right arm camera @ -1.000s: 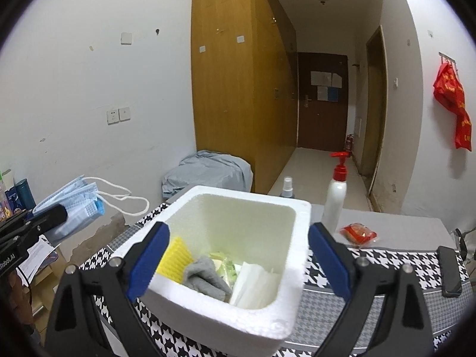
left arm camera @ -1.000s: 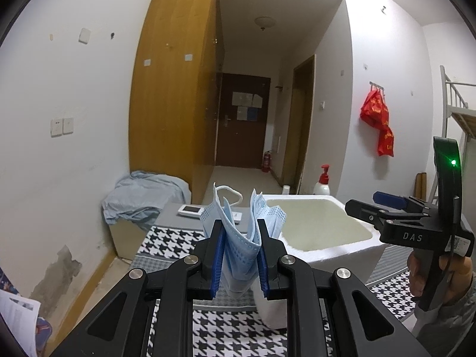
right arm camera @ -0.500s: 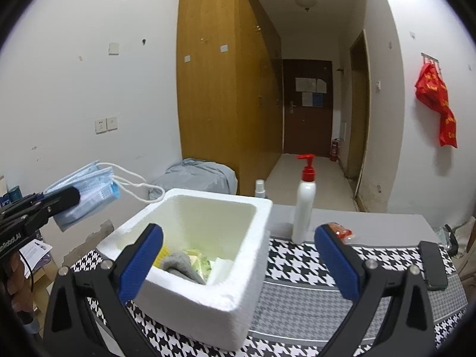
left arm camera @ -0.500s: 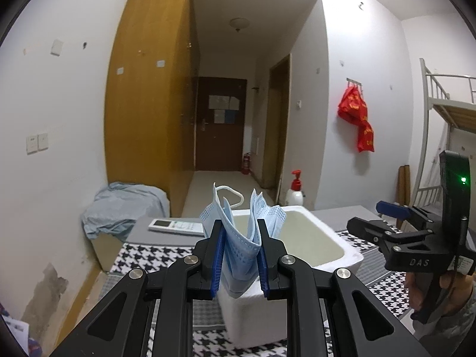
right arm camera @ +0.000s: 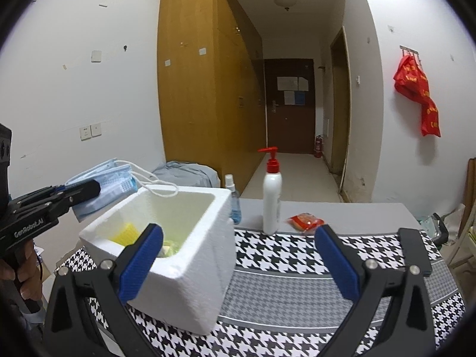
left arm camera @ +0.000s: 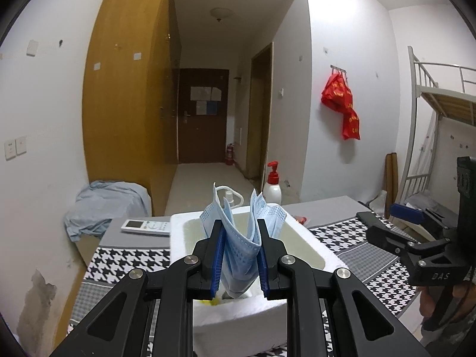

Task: Organize soft objects

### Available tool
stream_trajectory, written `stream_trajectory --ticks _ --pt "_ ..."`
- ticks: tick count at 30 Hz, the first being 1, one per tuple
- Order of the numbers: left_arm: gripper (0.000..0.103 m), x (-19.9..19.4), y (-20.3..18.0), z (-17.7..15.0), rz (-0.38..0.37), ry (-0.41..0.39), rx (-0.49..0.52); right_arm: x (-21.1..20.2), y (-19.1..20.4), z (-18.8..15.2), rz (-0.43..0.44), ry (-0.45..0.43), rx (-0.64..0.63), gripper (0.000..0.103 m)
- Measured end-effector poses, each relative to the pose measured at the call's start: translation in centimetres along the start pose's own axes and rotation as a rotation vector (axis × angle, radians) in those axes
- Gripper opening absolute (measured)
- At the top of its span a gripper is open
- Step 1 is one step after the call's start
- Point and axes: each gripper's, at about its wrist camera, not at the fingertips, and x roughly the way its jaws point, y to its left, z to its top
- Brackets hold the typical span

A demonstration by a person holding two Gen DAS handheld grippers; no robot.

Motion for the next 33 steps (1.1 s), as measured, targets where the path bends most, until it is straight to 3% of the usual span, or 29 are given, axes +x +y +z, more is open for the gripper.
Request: stream_trajectory --ticks 20,22,24,27,29,33 --pt "0.023 4.8 -1.7 0.5 0.002 0.069 0.021 -2.7 -5.2 -1.9 -0.108 -0.01 0.112 0.103" --pt "0.038 5.1 -1.5 0.6 0.016 0.075 0.014 -3.0 -5.5 -2.0 -0.118 -0.009 0.118 0.103" --pt "0.07 5.2 -1.4 0.6 0.02 0.074 -0.004 -3.4 -5.7 -2.2 -0.134 -0.013 0.121 0.103" --pt "0.097 4.5 -1.6 0.7 0.039 0.037 -0.003 -3.9 -5.8 -2.4 -0.142 -0.013 0.123 0.103" --pt "0.102 3.9 -2.0 0.8 0.028 0.016 0.004 -4.2 -5.9 -2.4 -0.155 -0.014 0.126 0.103" --pt "0.102 2.8 -2.5 0.8 -0.006 0.013 0.005 -4.8 -5.6 -2.5 -0.169 -0.018 0.125 0.103"
